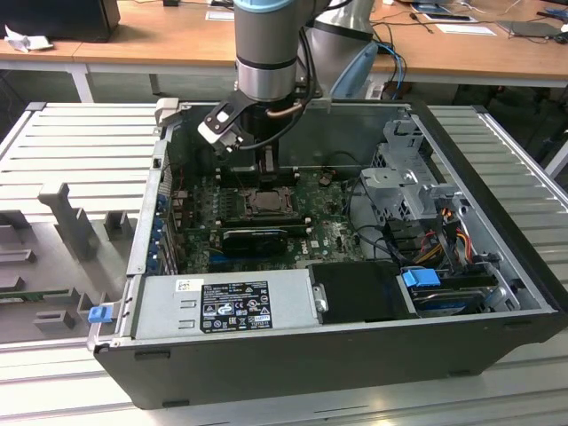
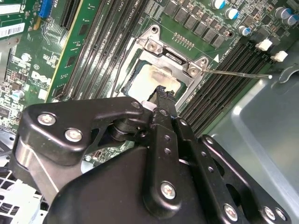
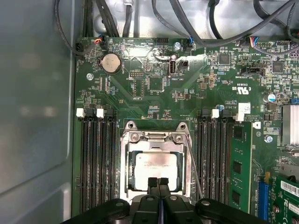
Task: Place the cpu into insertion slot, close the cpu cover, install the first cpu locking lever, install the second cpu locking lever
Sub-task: 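Install the first cpu locking lever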
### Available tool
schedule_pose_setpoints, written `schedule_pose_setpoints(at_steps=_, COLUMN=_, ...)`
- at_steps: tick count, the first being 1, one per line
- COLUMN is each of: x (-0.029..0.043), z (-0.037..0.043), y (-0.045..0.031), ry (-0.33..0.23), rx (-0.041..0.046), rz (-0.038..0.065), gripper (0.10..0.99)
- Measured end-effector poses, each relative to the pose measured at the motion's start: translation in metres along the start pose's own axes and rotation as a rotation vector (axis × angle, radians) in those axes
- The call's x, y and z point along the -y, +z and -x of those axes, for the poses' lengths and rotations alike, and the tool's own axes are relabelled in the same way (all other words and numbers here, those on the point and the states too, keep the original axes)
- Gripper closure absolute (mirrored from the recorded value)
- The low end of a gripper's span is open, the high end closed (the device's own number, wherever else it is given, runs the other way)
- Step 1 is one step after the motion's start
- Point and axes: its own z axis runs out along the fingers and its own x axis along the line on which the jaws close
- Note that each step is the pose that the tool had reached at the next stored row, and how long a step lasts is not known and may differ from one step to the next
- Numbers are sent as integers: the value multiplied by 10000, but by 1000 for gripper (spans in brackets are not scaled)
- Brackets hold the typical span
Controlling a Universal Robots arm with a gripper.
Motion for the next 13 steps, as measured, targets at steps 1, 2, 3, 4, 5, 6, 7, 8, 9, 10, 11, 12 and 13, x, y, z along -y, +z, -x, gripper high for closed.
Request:
schedule_pose_setpoints(at_steps=1, x=0, z=0, y=-6, ry=0, rx=0, rz=0, gripper=980)
schedule_pose_setpoints(at_steps=2, x=-1, z=0, y=-13, ry=0, rx=0, rz=0, gripper=980)
schedule_pose_setpoints(at_steps=3, x=-1, z=0, y=-26, ry=0, rx=0, rz=1, gripper=980)
schedule_pose_setpoints(at_steps=4, x=-1, z=-1, y=-39, ry=0, rx=0, rz=0, gripper=980)
schedule_pose_setpoints(at_steps=5, x=-2, z=-1, y=-46, ry=0, rx=-1, rz=1, gripper=980)
schedule_pose_setpoints(at_steps=6, x=-2, z=-1, y=-53, ry=0, rx=0, rz=0, gripper=980)
schedule_pose_setpoints(at_steps=7, x=-2, z=-1, y=-62, ry=0, rx=0, rz=0, gripper=980)
schedule_pose_setpoints(at_steps=8, x=0, z=0, y=-65, ry=-1, rx=-2, rz=1, gripper=980)
schedule_pose_setpoints(at_steps=9, x=0, z=0, y=-73, ry=-1, rx=-1, rz=0, gripper=980)
schedule_pose_setpoints(at_steps=10, x=-1, z=-1, y=-86, ry=-1, rx=-2, rz=0, gripper=980)
schedule_pose_setpoints(at_steps=11, x=-1, z=-1, y=-93, ry=-1, rx=-2, rz=0, gripper=980)
schedule_pose_setpoints(at_steps=12, x=-1, z=-1, y=-102, ry=0, rx=-2, rz=1, gripper=980)
schedule_pose_setpoints(at_steps=13, x=-1, z=-1, y=-119, ry=0, rx=-1, rz=0, gripper=980)
